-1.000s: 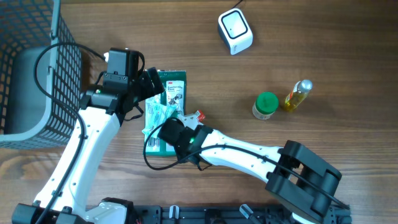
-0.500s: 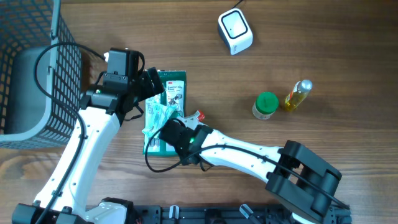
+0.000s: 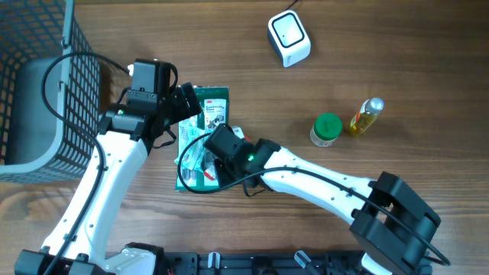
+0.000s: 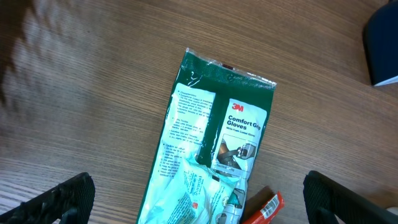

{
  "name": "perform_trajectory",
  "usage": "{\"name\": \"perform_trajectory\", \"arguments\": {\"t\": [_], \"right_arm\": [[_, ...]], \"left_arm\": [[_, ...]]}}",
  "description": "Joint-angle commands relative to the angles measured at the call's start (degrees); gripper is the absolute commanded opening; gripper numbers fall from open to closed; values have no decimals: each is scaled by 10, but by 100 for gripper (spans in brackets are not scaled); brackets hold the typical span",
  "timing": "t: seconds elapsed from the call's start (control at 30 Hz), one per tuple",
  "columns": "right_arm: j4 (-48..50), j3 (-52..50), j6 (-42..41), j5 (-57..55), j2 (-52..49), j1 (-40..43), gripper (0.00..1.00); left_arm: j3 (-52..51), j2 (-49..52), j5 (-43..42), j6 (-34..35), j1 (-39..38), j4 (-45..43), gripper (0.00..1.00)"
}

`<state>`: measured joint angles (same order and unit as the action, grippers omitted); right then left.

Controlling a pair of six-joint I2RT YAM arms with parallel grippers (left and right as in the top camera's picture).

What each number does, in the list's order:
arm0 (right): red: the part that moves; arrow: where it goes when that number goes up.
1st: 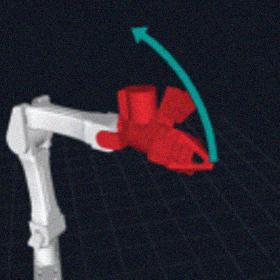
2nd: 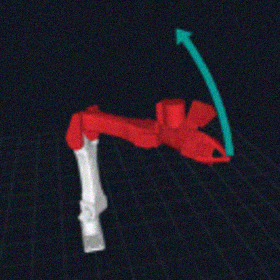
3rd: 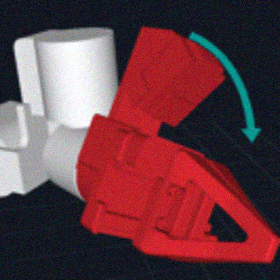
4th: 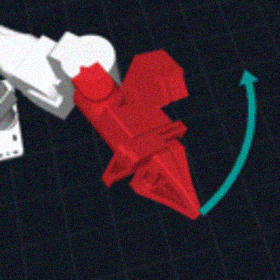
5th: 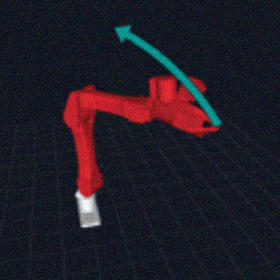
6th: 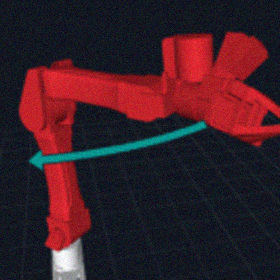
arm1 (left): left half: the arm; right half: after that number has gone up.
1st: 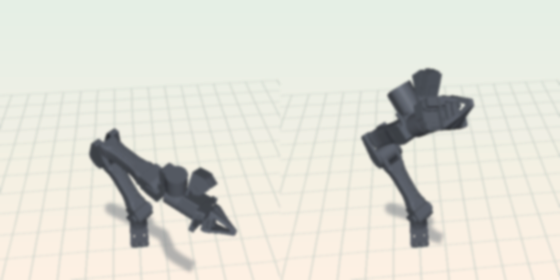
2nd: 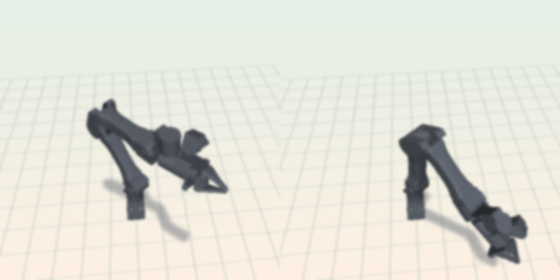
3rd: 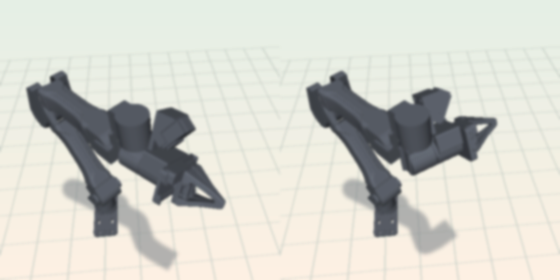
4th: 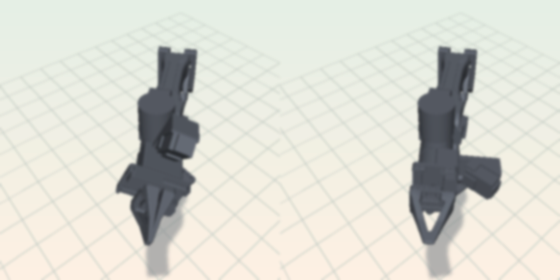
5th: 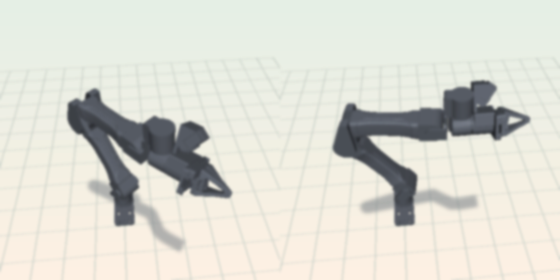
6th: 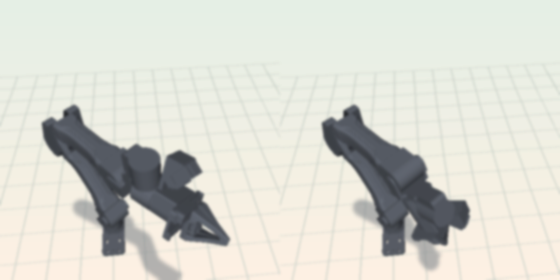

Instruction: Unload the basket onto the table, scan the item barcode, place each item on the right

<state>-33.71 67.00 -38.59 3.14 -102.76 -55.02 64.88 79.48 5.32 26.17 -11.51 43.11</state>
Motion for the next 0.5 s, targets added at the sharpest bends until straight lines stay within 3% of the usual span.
{"name": "perform_trajectory", "arguments": {"t": [0.0, 0.47], "right_arm": [[32, -1, -25, 6, 9, -1, 4], [99, -63, -55, -48, 9, -1, 4]], "left_arm": [[1, -1, 5, -5, 2, -2, 100], [1, -1, 6, -5, 2, -2, 100]]}}
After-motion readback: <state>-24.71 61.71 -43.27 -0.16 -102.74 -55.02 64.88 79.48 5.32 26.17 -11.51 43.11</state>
